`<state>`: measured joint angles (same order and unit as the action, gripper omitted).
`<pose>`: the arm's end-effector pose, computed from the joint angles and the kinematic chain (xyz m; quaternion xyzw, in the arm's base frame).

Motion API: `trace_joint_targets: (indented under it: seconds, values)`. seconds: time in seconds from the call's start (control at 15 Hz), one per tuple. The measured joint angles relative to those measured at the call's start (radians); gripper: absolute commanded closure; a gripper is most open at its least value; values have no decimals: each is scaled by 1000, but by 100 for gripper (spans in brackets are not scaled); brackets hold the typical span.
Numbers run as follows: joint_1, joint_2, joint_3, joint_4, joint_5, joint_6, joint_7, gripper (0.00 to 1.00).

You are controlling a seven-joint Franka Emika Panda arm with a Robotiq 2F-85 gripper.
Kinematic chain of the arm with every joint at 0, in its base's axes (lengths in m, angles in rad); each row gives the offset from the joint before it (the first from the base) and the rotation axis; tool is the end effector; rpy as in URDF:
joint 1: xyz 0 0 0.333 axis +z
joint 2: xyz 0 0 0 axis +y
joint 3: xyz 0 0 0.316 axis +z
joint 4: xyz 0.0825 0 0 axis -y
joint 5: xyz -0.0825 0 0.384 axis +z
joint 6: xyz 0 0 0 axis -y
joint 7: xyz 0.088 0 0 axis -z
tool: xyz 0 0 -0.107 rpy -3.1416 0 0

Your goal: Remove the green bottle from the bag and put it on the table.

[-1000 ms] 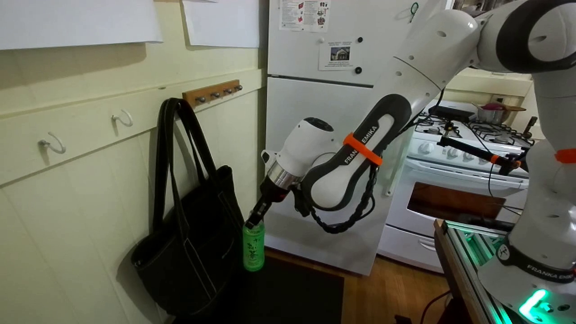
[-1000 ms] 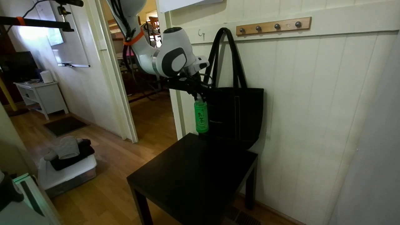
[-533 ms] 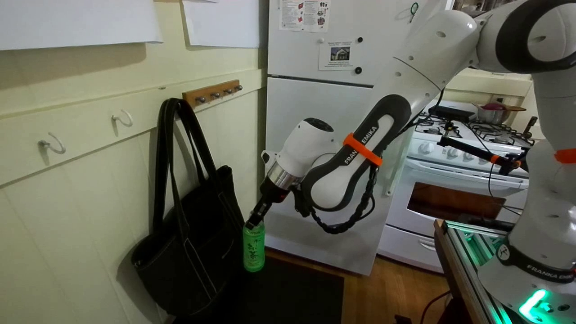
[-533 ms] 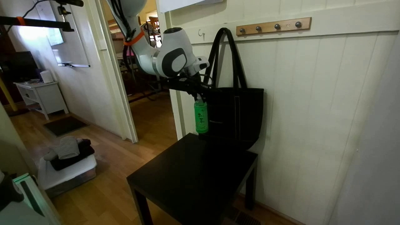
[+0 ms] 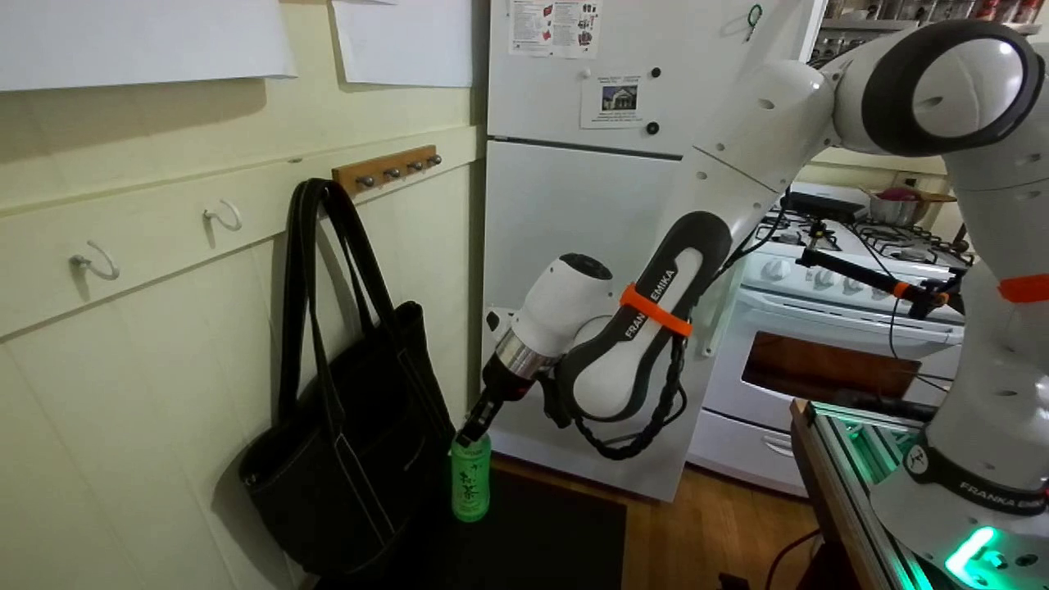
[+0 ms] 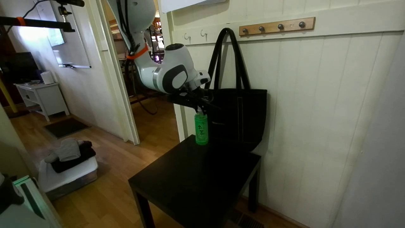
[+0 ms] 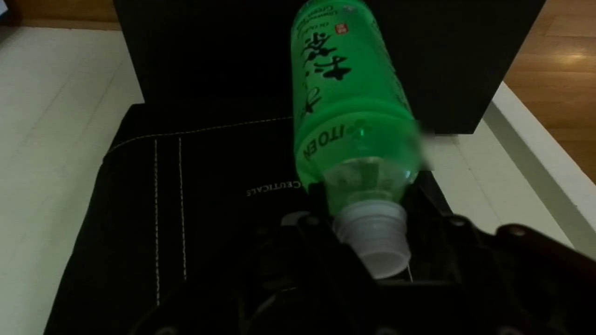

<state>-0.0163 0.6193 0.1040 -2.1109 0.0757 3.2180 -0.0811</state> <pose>0.6062 0.0441 0.1715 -0.9694 -0.0279 -0.2415 0.0340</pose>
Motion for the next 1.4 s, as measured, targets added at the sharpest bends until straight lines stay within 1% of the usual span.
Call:
trace_joint_targets:
  seconds: [0.33, 0.47, 0.6, 1.0, 1.4]
  values:
    - [-5, 55, 45, -59, -22, 179, 9, 82]
    - [-9, 84, 65, -80, -32, 241, 31, 82]
    - [-9, 114, 70, -94, -35, 287, 54, 82]
    - [-9, 172, 55, -103, -33, 304, 123, 82]
    - [7, 200, 5, -102, -11, 302, 142, 82]
